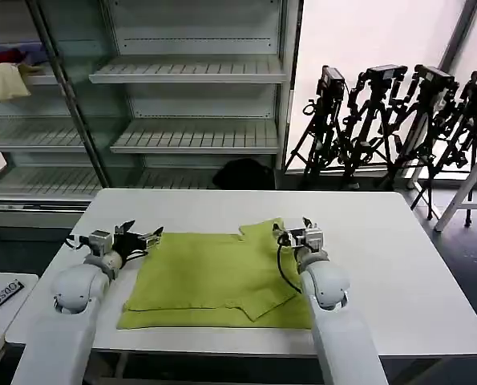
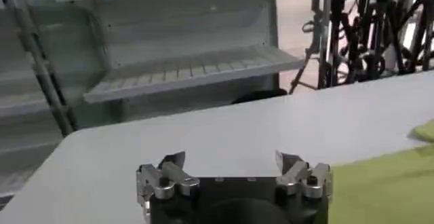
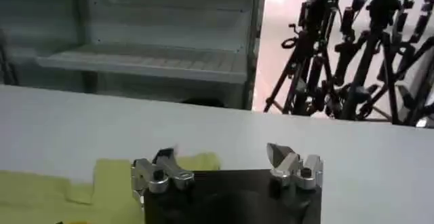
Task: Fold and organize the clothes.
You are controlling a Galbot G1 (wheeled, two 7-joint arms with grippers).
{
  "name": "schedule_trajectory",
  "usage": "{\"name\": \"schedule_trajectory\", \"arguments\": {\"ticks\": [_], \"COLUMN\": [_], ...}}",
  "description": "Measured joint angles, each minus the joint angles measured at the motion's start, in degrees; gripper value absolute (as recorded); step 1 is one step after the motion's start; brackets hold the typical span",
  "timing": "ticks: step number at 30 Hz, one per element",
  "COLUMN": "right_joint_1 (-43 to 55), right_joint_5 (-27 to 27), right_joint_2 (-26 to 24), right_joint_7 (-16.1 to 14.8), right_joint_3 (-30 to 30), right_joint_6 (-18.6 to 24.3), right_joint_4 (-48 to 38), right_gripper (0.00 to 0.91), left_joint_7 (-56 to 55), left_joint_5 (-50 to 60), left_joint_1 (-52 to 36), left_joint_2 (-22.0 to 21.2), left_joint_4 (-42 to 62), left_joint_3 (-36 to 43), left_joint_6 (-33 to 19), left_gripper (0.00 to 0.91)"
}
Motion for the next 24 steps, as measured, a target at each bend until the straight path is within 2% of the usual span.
{"name": "schedule_trajectory", "arguments": {"ticks": [10,23,24], "right_joint_1": [3.4,4.8,4.8], "right_joint_5": [-0.5,-1.3,-1.4], "right_joint_2": [1.6,1.8,1.9], "right_joint_7": [-0.1,-0.4,-0.4], "right_joint_3": [0.1,0.0,0.0], "right_joint_6": [0.0,0.1,0.1], "right_joint_4": [-5.9,-8.8,-8.9], "right_gripper": [0.907,0.907,0.887], "left_joint_7": [2.3,3.7,3.8], "left_joint_5": [1.0,1.1,1.1], "left_joint_1": [-3.5,-3.5,-3.4], "left_joint_2": [-0.1,-0.1,-0.2], "left_joint_4": [5.5,7.0,7.2], "left_joint_3": [2.1,1.9,1.9], "left_joint_6": [0.1,0.2,0.2], "left_gripper": [0.907,0.907,0.907]}}
